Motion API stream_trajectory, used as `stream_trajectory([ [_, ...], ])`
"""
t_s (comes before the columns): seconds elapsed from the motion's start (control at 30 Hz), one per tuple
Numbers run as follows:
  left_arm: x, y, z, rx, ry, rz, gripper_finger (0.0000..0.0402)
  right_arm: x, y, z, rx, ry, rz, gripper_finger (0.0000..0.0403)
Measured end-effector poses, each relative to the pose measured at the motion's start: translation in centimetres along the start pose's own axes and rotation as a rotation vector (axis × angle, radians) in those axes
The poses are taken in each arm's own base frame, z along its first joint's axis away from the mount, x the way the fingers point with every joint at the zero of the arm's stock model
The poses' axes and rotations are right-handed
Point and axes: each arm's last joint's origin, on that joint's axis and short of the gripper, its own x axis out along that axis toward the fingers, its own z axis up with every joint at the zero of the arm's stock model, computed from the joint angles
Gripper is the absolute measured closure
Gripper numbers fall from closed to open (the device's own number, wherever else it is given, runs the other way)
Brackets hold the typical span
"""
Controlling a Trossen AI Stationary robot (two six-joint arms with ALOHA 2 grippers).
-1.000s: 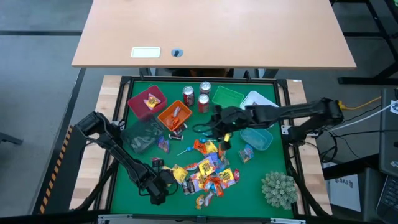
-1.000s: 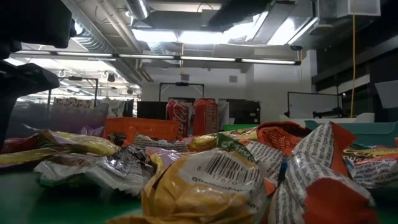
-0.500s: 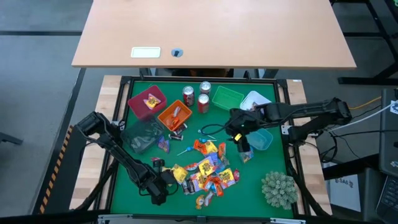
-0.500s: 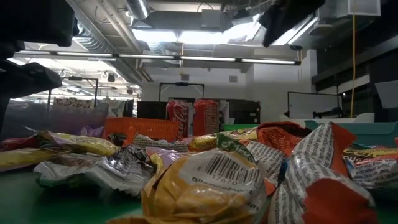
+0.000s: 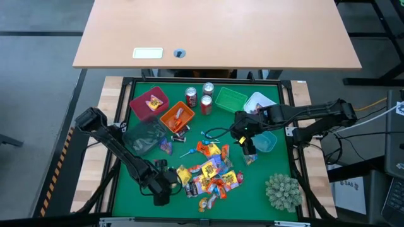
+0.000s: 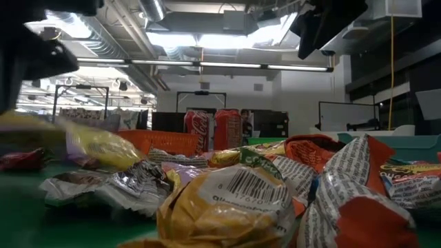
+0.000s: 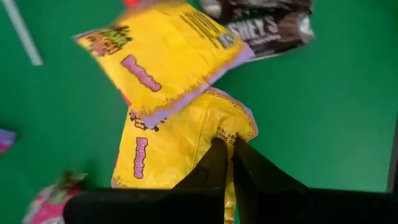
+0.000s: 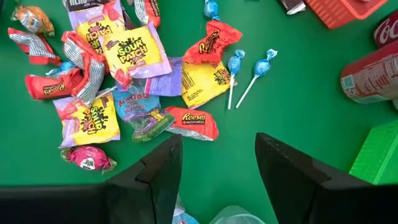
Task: Sort candy
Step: Put the yellow candy into the red bin
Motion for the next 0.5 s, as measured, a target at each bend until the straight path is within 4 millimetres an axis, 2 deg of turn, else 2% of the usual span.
stream_trajectory([
  [0.27, -5.0, 2.8, 1.8, -0.046, -0.077, -0.026, 0.0401, 0.0, 0.0, 0.0, -0.001, -0.002, 0.000, 0.0203],
  [0.5, -9.9, 7.4, 3.4, -0.049, -0.232, 0.072, 0.0401, 0.0, 0.0, 0.0, -0.001, -0.003, 0.000, 0.0203],
])
